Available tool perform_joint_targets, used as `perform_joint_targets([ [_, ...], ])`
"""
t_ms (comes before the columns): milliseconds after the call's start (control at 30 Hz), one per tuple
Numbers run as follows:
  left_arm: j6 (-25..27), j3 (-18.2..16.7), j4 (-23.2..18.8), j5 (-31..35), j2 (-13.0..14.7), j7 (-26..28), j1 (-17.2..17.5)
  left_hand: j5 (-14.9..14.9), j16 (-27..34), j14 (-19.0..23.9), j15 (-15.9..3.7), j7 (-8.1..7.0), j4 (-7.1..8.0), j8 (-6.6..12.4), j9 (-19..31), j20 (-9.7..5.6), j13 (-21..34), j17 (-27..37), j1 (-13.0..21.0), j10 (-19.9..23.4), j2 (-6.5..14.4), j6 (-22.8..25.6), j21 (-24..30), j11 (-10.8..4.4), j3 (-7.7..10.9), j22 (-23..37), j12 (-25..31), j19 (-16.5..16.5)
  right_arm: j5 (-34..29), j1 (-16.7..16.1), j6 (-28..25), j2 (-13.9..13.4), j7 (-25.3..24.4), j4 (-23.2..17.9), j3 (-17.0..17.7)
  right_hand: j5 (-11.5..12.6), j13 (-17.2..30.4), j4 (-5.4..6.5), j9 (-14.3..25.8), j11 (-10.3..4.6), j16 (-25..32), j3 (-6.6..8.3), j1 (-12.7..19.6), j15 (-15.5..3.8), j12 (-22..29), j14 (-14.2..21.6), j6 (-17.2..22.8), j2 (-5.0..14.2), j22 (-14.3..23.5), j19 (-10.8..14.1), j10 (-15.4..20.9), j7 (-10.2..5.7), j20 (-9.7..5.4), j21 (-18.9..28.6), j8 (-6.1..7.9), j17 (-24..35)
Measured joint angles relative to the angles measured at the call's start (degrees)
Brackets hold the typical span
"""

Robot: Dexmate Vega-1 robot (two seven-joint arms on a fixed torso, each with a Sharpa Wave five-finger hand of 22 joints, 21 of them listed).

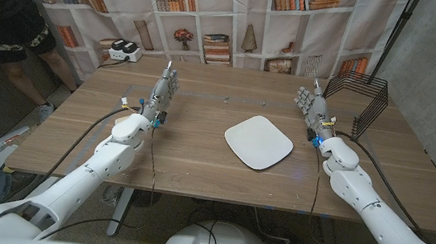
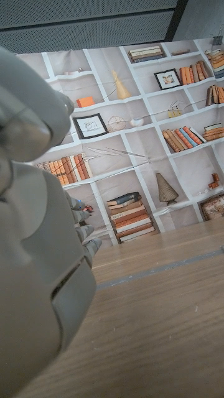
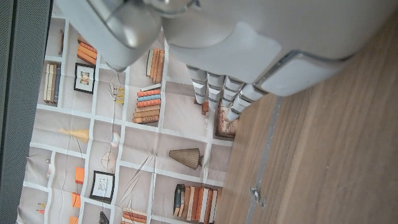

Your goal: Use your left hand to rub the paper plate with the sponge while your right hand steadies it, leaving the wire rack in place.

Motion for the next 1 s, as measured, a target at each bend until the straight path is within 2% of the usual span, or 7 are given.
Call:
perform_joint_targets([
  [133, 0.82, -3.40, -1.27, 2.28, -2.48, -1.27, 1.46, 0.00, 0.38, -0.18, 0.18, 0.00, 0.00, 0.36, 0.00, 0.00, 0.00, 0.00, 0.74, 0.00, 0.31, 0.00, 0.00, 0.00, 0.00, 0.00, 0.43, 0.00, -2.39, -1.36, -0.15, 2.60, 1.61, -0.77, 2.99, 0.00, 0.01, 0.24, 0.00, 0.00, 0.00, -0.24, 0.00, 0.01, 0.00, -0.01, 0.00, 0.00, 0.00, 0.00, 0.00, 0.00, 0.00, 0.00, 0.00, 0.00],
  [233, 1.30, -3.74, -1.38, 3.72, -2.72, -2.40, 1.58, 0.41, 0.38, -0.18, 0.18, 0.00, -0.08, 0.45, 0.00, 0.00, 0.00, -0.09, 0.97, 0.00, 0.55, 0.00, 0.00, 0.00, 0.07, 0.00, 0.43, 0.00, -3.21, -2.64, -0.20, 4.98, 2.10, -1.80, 5.68, 0.00, 0.01, 0.23, 0.00, 0.03, 0.00, -0.24, 0.00, 0.01, 0.00, -0.01, 0.00, 0.00, 0.00, 0.00, 0.03, -0.01, 0.01, 0.00, 0.00, 0.00],
  [333, 1.88, -7.92, -2.85, 5.47, -5.77, -3.80, 3.04, 0.43, 0.38, -0.18, 0.18, 0.00, -0.18, 0.58, 0.00, 0.00, 0.00, -0.17, 1.26, 0.00, 0.84, 0.00, 0.00, 0.00, 0.17, 0.00, 0.43, 0.01, -7.07, -3.80, -0.37, 6.93, 4.15, -3.00, 7.94, 0.00, 0.01, 0.23, 0.00, 0.09, 0.00, -0.24, 0.00, 0.14, 0.44, 0.14, 0.00, 0.00, 0.00, 0.01, 0.75, -0.01, 0.00, 0.00, 0.00, 0.00],
  [467, 2.49, -8.74, -3.13, 7.51, -6.36, -5.48, 3.30, 0.43, 0.38, -0.18, 0.18, 0.00, -0.43, 0.63, 0.00, 0.00, 0.00, -0.17, 1.80, 0.00, 1.35, 0.00, 0.00, 0.00, 0.42, 0.00, 0.78, 0.01, -8.11, -4.95, -0.43, 9.02, 4.61, -4.37, 10.25, 0.00, 0.01, 0.45, -0.01, 0.38, 0.00, -0.48, 0.00, 0.31, 0.44, 0.30, 0.01, 0.00, 0.00, 0.21, 1.05, -0.03, -0.20, 0.00, 0.00, -0.01],
  [567, 2.80, -8.74, -3.13, 8.78, -6.36, -6.66, 3.30, 0.43, 0.38, -0.18, 0.18, 0.00, -0.43, 0.80, 0.00, 0.00, -0.01, -0.17, 2.29, 0.00, 0.96, 0.00, 0.00, 0.00, 0.42, 0.00, 0.89, 0.01, -8.11, -5.62, -0.43, 10.35, 4.61, -5.26, 11.57, 0.00, 0.01, 0.30, -0.01, 0.38, 0.00, -0.64, 0.00, 0.31, 0.44, 0.30, 0.01, 0.00, -0.01, 0.21, 1.05, -0.03, -0.20, 0.00, 0.00, -0.01],
  [600, 2.92, -12.03, -4.38, 9.23, -8.66, -7.07, 4.45, 0.43, 0.38, -0.18, 0.18, 0.00, -0.45, 0.80, -0.01, 0.00, -0.01, -0.17, 2.69, 0.00, 1.36, 0.00, 0.00, 0.00, 0.40, -0.01, 0.89, 0.01, -11.47, -5.85, -0.77, 10.80, 6.02, -5.56, 12.01, 0.00, 0.01, 0.30, -0.01, 0.38, 0.00, -0.64, 0.00, 0.28, 0.44, 0.33, 0.01, 0.00, 0.00, 0.21, 1.05, -0.03, -0.19, 0.00, 0.00, -0.01],
  [1000, 3.03, -17.34, -6.82, 12.78, -11.30, -10.34, 7.58, 0.43, 0.66, -0.18, 0.18, 0.31, -1.25, 0.80, -0.01, 0.01, -0.01, -0.17, 3.77, 1.15, 1.85, -0.31, -0.45, 0.10, 0.85, -0.01, 0.89, 0.01, -16.48, -8.14, -2.51, 14.10, 7.03, -9.29, 15.05, 0.21, 0.00, 0.30, -0.01, 0.38, -0.01, -0.63, 0.00, 0.10, 0.44, 0.52, 0.01, 0.00, -0.01, 0.21, 1.05, -0.04, -0.19, -0.39, 0.00, -0.02],
])
